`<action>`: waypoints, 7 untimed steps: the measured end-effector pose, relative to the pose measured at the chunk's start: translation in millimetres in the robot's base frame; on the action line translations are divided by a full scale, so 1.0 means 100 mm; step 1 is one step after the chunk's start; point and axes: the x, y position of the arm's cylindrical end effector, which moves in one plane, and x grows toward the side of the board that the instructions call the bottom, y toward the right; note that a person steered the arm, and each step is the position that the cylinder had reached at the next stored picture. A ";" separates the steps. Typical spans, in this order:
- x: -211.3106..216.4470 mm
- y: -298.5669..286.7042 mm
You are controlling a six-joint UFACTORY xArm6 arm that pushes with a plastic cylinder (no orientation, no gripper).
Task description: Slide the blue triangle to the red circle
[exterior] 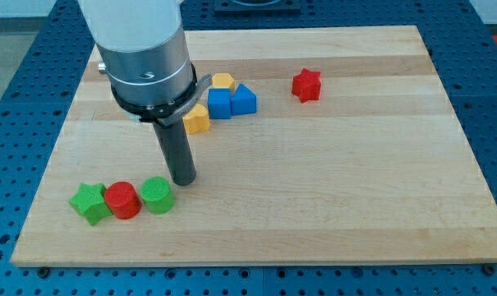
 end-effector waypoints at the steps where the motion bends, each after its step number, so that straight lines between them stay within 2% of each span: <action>1: 0.13 -0.11; 3: 0.26 -0.25; 4: 0.07 -0.15; 7: -0.81 1.02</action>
